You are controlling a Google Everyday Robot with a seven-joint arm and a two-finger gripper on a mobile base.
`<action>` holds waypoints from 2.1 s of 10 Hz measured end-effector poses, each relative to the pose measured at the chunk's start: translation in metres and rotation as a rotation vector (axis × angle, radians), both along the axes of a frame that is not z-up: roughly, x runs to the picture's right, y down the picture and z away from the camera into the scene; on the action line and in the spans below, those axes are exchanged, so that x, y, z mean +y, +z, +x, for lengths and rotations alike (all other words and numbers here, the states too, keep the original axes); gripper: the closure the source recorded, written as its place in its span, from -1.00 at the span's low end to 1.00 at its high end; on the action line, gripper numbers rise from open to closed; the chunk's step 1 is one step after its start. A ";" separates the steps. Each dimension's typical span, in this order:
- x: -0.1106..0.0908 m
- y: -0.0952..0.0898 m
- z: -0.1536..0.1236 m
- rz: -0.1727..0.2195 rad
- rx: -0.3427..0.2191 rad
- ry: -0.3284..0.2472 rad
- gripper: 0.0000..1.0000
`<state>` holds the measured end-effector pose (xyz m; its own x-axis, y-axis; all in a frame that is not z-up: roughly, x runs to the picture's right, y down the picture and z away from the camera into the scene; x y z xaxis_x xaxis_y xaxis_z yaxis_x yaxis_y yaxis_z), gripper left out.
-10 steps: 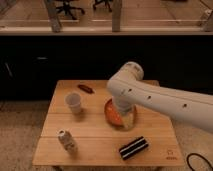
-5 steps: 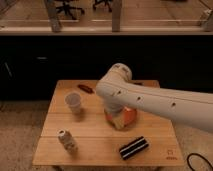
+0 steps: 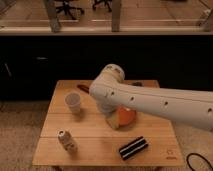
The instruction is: Knock the bottle over
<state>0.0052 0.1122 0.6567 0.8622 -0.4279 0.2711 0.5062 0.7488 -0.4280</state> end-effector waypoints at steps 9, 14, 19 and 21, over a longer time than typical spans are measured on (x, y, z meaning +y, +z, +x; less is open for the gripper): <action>0.007 0.002 -0.029 0.013 -0.087 -0.046 -0.34; 0.014 0.009 -0.040 0.008 -0.123 -0.058 0.56; 0.024 0.018 -0.055 0.000 -0.159 -0.059 0.96; 0.030 0.022 -0.064 -0.010 -0.174 -0.066 0.96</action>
<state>-0.0583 0.1424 0.6789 0.7720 -0.4790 0.4179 0.6213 0.7074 -0.3369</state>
